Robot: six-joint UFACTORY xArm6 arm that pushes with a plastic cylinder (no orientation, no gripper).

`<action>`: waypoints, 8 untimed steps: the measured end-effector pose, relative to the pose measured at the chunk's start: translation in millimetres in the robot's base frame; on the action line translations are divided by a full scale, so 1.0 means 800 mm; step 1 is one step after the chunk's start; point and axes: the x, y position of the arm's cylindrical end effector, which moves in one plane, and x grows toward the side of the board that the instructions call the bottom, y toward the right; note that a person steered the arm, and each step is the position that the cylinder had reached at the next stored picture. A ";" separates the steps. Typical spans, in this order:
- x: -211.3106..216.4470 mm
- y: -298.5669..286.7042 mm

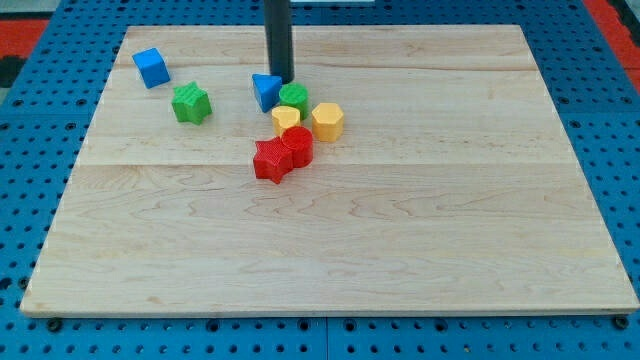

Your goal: Place the arm towards the top of the green circle

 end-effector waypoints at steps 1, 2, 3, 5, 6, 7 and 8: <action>0.000 0.000; -0.001 0.000; -0.001 0.000; -0.001 -0.023; -0.015 -0.016; -0.020 0.051; -0.015 0.074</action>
